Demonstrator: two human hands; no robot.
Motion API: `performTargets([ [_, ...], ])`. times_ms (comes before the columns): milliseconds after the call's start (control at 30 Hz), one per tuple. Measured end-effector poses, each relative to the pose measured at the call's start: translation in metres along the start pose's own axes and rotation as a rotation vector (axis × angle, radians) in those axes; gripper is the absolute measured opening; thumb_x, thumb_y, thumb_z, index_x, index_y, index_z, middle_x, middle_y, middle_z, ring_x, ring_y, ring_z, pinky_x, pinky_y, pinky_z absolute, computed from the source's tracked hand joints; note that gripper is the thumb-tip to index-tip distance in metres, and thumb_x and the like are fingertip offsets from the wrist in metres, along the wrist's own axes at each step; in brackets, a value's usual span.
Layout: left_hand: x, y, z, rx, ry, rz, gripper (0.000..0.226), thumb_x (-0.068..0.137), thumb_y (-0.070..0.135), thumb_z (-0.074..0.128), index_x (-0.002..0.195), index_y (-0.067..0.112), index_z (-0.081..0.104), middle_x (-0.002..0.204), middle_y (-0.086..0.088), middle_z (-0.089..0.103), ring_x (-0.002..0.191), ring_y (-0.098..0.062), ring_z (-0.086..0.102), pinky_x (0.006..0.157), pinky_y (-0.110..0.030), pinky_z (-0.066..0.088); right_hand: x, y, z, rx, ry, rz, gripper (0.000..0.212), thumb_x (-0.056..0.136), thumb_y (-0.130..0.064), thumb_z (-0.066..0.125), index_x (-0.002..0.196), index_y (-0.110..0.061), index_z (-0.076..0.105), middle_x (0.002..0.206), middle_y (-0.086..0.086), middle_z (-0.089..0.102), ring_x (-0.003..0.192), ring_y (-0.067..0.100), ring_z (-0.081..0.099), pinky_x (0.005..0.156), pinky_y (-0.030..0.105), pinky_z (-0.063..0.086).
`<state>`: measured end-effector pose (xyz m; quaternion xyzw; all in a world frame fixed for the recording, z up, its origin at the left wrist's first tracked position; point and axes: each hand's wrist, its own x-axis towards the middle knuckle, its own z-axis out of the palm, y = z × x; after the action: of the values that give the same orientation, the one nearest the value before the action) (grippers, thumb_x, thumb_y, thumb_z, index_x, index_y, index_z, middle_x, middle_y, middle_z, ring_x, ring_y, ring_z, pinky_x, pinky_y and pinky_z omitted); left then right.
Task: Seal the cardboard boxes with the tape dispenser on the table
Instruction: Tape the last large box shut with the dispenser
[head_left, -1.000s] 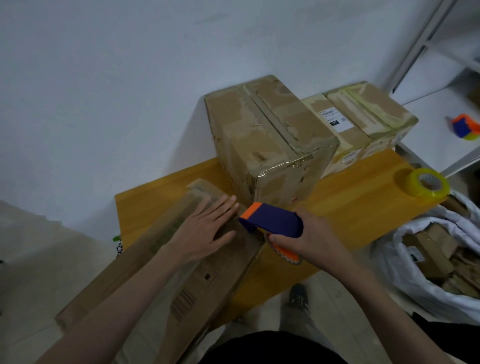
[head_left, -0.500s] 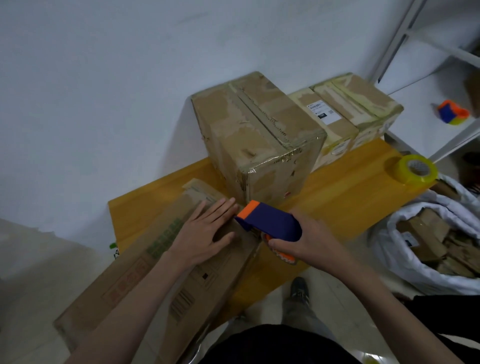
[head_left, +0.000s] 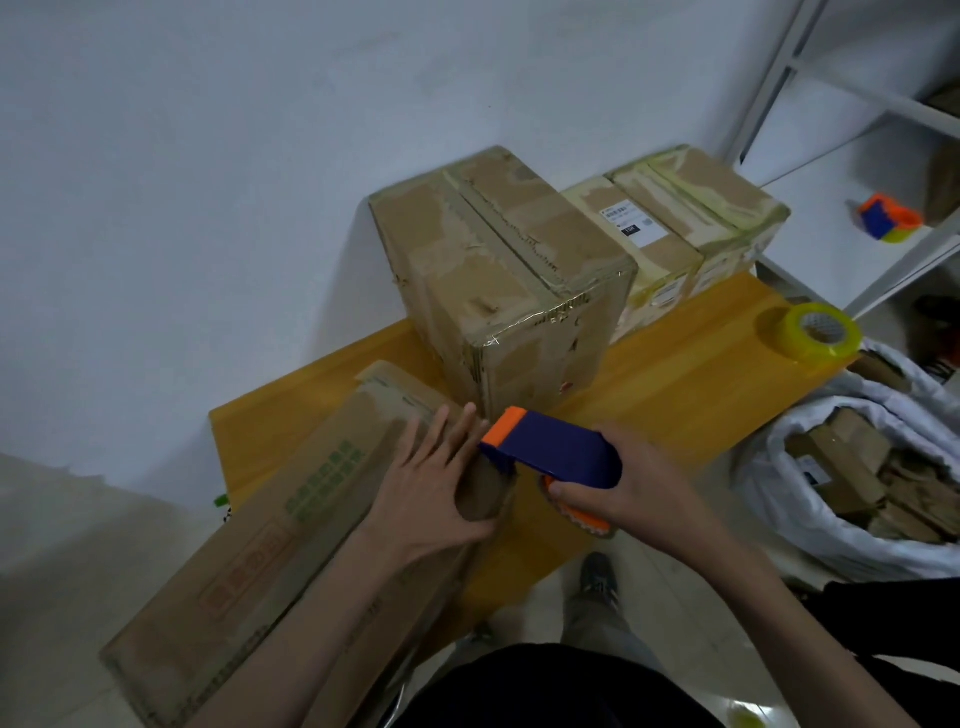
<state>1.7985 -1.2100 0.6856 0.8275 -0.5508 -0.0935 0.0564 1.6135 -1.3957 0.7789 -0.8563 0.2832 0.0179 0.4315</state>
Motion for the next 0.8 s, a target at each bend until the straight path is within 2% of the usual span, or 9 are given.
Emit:
performTargets([
  [100,-0.002,-0.001,0.007,-0.026,0.027,-0.020,0.105,0.075,0.080,0.042,0.161,0.032,0.004,0.168,0.009,-0.006,0.155,-0.021,-0.012,0.123,-0.049,-0.009,-0.003,0.001,-0.001,-0.022,-0.023,0.006,0.040,0.080,-0.049,0.079,0.102,-0.028,0.053,0.088,-0.009,0.059,0.072,0.006,0.059,0.060,0.016,0.045],
  [233,-0.002,-0.004,0.009,0.019,0.023,-0.022,0.103,0.076,0.077,0.045,0.160,0.035,0.003,0.168,0.010,-0.003,0.155,-0.023,-0.008,0.123,-0.057,-0.005,-0.007,0.001,0.002,-0.020,-0.041,-0.001,0.037,0.081,-0.044,0.080,0.097,-0.027,0.051,0.081,-0.005,0.059,0.066,0.004,0.057,0.057,0.013,0.043],
  [333,-0.001,-0.005,0.008,0.037,0.009,-0.022,0.100,0.077,0.079,0.039,0.160,0.035,0.005,0.168,0.011,-0.002,0.155,-0.023,-0.007,0.122,-0.059,-0.007,-0.011,0.006,0.000,-0.015,-0.049,0.014,0.038,0.081,-0.044,0.080,0.100,-0.026,0.053,0.083,-0.003,0.062,0.069,0.009,0.059,0.059,0.016,0.044],
  [433,0.001,-0.011,0.004,0.063,-0.001,-0.048,0.097,0.080,0.081,0.031,0.160,0.035,0.003,0.167,0.011,-0.006,0.155,-0.023,-0.011,0.121,-0.056,-0.013,-0.025,0.018,-0.015,0.019,-0.019,0.066,0.037,0.079,-0.046,0.080,0.101,-0.027,0.057,0.085,-0.002,0.062,0.072,0.008,0.060,0.062,0.023,0.047],
  [533,0.006,-0.010,0.002,0.053,0.008,-0.033,0.097,0.080,0.080,0.034,0.160,0.035,0.005,0.168,0.009,-0.002,0.155,-0.025,-0.007,0.122,-0.055,-0.013,-0.035,0.021,-0.023,0.009,-0.043,0.072,0.038,0.079,-0.045,0.080,0.103,-0.025,0.058,0.086,0.000,0.066,0.072,0.010,0.062,0.062,0.025,0.049],
  [667,0.003,-0.012,0.001,0.069,-0.003,-0.035,0.098,0.079,0.082,0.033,0.161,0.034,0.005,0.168,0.009,-0.002,0.155,-0.024,-0.009,0.122,-0.054,-0.013,-0.027,0.008,-0.024,-0.159,-0.069,0.065,0.042,0.080,-0.052,0.075,0.106,-0.025,0.057,0.089,-0.005,0.063,0.075,0.009,0.061,0.060,0.024,0.047],
  [800,0.003,-0.011,0.000,0.074,-0.007,-0.040,0.097,0.081,0.083,0.032,0.160,0.035,0.004,0.168,0.010,-0.004,0.155,-0.022,-0.011,0.122,-0.054,-0.014,-0.021,-0.003,-0.020,-0.374,-0.121,0.074,0.044,0.083,-0.059,0.070,0.101,-0.024,0.050,0.083,-0.009,0.053,0.069,0.004,0.052,0.052,0.019,0.037],
])
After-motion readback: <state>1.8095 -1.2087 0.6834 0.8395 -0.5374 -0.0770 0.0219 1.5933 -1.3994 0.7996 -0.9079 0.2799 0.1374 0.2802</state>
